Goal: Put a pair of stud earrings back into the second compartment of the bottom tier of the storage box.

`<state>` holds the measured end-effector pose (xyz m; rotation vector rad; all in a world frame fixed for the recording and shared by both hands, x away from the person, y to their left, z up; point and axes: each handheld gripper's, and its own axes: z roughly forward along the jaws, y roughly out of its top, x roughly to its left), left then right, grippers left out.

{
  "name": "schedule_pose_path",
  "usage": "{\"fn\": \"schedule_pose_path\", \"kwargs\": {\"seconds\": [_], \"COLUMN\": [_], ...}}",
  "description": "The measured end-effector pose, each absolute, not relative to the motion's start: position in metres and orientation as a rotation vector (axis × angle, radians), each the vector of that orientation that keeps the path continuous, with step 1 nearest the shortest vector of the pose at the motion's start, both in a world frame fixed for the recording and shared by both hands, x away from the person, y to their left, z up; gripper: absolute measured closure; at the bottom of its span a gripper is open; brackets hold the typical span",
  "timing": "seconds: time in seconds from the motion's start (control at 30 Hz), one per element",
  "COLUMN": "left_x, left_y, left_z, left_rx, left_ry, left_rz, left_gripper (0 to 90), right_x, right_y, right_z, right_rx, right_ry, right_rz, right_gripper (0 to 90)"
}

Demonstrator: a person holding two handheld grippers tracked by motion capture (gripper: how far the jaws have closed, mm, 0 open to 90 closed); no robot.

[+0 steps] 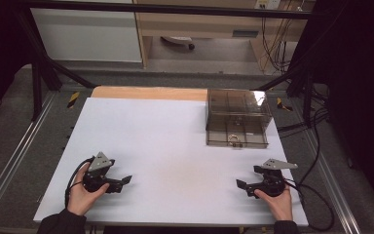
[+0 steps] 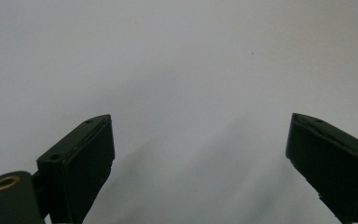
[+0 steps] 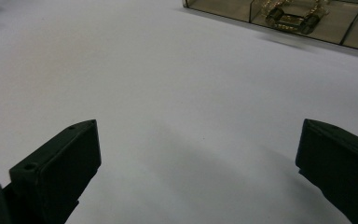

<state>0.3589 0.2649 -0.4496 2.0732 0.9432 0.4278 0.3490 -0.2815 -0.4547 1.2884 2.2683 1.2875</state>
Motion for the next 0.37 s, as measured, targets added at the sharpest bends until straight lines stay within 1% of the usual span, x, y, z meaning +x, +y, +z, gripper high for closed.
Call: {"fn": "schedule_pose_path", "kwargs": {"seconds": [0.37], "left_x": [0.3566], "left_y": [0.2771], "left_z": [-0.4559], "left_rx": [2.060], "left_ry": [0.975], "left_rz": [0.436], "left_gripper": [7.2], "right_x": [0.3487], "right_y": [-0.2817], "right_z": [-0.4546], "right_rx": [1.279], "right_ry": [2.267], "right_rz": [1.290], "right_gripper": [0.6]}}
